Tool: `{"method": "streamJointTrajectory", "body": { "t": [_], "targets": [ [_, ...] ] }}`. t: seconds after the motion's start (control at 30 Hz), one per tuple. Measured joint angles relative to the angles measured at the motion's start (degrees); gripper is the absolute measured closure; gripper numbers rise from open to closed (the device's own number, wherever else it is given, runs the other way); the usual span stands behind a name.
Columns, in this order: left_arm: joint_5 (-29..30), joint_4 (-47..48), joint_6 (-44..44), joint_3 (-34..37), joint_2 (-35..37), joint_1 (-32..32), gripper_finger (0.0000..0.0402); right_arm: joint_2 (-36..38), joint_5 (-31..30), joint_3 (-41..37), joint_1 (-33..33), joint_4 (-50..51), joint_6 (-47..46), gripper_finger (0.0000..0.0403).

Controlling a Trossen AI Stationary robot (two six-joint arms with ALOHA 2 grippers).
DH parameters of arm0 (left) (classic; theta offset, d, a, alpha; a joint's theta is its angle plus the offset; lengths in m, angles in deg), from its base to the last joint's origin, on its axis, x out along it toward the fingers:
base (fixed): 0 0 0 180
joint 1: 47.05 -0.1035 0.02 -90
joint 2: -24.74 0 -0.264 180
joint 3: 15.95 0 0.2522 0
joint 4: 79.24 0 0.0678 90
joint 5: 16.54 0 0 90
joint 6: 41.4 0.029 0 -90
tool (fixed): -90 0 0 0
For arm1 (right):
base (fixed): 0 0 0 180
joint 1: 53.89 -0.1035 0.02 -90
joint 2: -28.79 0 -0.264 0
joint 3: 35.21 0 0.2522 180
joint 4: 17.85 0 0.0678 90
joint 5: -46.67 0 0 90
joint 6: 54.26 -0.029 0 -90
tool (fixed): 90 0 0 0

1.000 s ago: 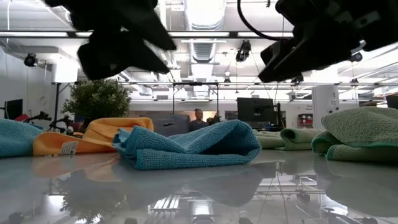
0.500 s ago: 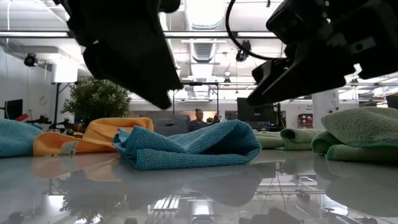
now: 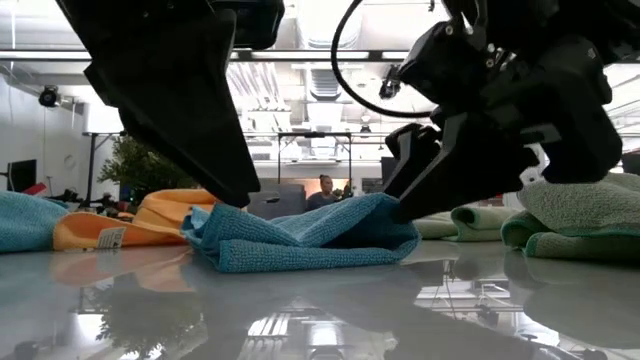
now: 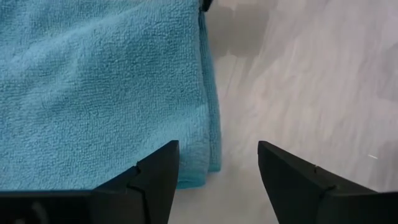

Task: Fold microfiber towels
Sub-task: Fold the right blue towel

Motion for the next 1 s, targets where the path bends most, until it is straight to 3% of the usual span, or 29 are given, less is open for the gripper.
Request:
{"method": "streamJointTrajectory", "body": {
  "t": [0.27, 0.4, 0.73, 1.0],
  "targets": [
    [-0.35, -0.12, -0.35, 0.66, -0.41, 0.0, 0.02, 1.76, -0.38, 0.1, 0.0, 0.62, 0.64, 0.0338],
    [-0.47, -0.23, -0.4, 0.7, -1.23, -0.02, 0.0226, 2.04, -0.37, 0.1, 0.0, 0.78, 1.38, 0.0386],
    [-1.06, 3.46, 0.07, 0.81, -1.08, 0.07, 0.0391, 2.46, -0.38, 0.08, -0.05, 2.97, 0.65, 0.0394],
    [-3.89, 0.71, 3.54, 0.77, -0.33, 0.61, 0.04, 2.83, -0.02, 0.08, -1.26, 6.57, 1.62, 0.0394]
  ]
}}
